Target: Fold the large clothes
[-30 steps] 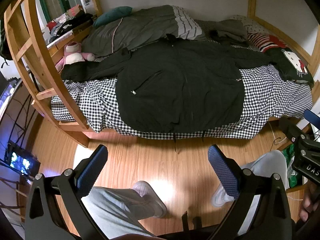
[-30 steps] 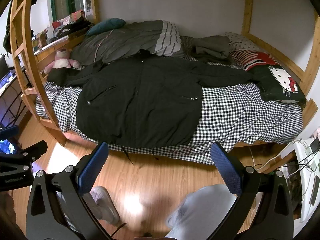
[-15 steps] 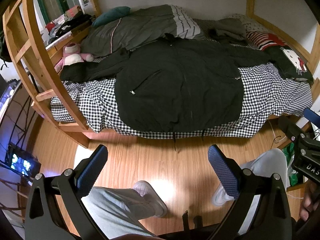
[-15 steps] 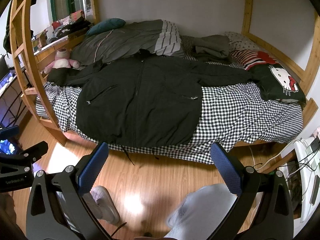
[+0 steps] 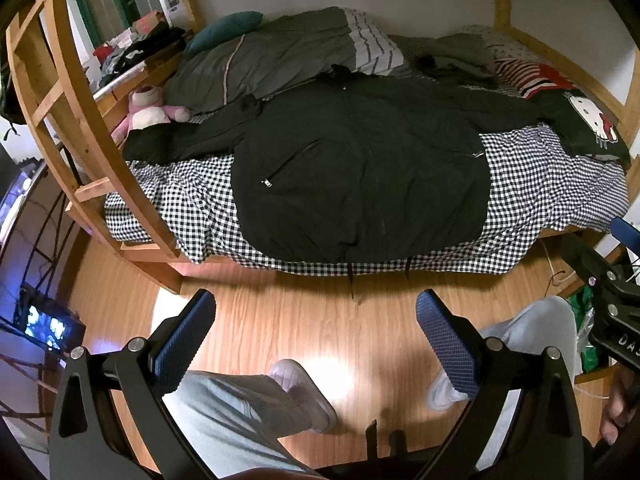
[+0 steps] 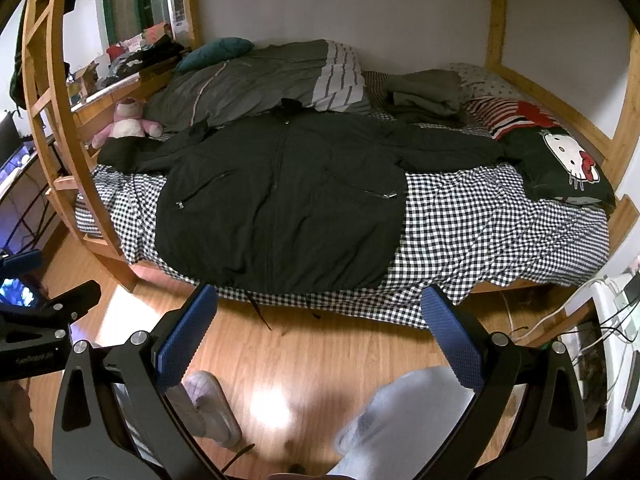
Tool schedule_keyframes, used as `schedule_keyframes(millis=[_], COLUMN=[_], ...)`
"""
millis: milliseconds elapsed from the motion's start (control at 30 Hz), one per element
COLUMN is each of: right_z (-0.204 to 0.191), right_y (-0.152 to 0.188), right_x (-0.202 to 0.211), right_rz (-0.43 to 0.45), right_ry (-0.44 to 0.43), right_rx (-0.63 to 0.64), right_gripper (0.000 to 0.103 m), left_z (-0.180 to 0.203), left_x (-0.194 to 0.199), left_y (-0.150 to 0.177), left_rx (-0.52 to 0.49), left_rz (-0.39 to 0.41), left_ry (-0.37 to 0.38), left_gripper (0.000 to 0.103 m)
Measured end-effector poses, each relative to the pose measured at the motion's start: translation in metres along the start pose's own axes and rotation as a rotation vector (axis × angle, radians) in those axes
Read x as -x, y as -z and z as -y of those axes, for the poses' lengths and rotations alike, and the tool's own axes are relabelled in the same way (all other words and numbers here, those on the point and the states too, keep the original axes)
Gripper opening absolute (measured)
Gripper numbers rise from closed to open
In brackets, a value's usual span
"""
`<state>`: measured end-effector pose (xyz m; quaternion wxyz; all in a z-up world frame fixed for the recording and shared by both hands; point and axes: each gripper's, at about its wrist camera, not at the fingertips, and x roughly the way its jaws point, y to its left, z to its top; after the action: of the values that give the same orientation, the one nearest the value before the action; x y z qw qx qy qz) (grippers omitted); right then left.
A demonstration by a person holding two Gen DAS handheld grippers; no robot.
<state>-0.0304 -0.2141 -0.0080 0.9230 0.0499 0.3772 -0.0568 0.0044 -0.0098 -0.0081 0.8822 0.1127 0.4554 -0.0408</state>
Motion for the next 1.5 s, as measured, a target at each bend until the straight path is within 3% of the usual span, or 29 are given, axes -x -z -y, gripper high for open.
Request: schedule_keyframes(millis=[133,233,333,567,833,967,1033,1167,1267,1433,1500], right_z=[0.005,0.008,0.009,-0.025,-0.08,-0.113,-0.124,-0.144,-0.174,-0.271,-0.325], right_y=[0.001,0.003,0.001,-0.032,-0.064,-0.077,-0.081,-0.095,-0.107,-0.137,-0.153], right_x=[-0.01,-0.023,-0.038,-0.107,-0.194,-0.233,-0.246,-0.282,-0.305,-0.342,-0.366], right_rz=[-0.005,-0.027,-0.045,-0.066,-0.14,-0.159,-0.163,-0.195,-0.139,0.094,0.19], right_ry=[-0.015,-0.023,-0.044,-0.074,-0.131,-0.113,-0.1,-0.103,-0.147,-0.272,-0.364], right_rx=[0.011,-0.001,-0.009,0.066,0.167,0.291,0.323,0.366,0.473,0.8,0.925], right_gripper=[0.1,0.1,0.1,0.1,0.1,0.1,0.1,0.1,0.1,0.1,0.1], left_z=[-0.005,-0.019,-0.037,-0.089,-0.187,-0.238,-0.27,-0.335,-0.378,-0.413,-0.425], left_x=[-0.01,-0.03,-0.059,-0.137,-0.266,-0.337,-0.373,-0.42,-0.446,-0.469,-0.48], left_y=[-0.003,-0.006,-0.012,-0.052,-0.114,-0.144,-0.163,-0.19,-0.2,-0.23,-0.238], left_rx=[0.045,0.119,0.194,0.349,0.603,0.753,0.826,0.936,1.036,1.012,1.011], left_rz=[-0.027,-0.08,-0.12,-0.149,-0.153,-0.15,-0.126,-0.015,0.032,0.022,0.054], left_ry=[-0.007,0.031,0.087,0.117,0.166,0.178,0.164,0.066,0.069,0.013,0.056], left_gripper=[0.098,0.098,0.098,0.098,0.098,0.098,0.098,0.098,0.098,0.098,0.098])
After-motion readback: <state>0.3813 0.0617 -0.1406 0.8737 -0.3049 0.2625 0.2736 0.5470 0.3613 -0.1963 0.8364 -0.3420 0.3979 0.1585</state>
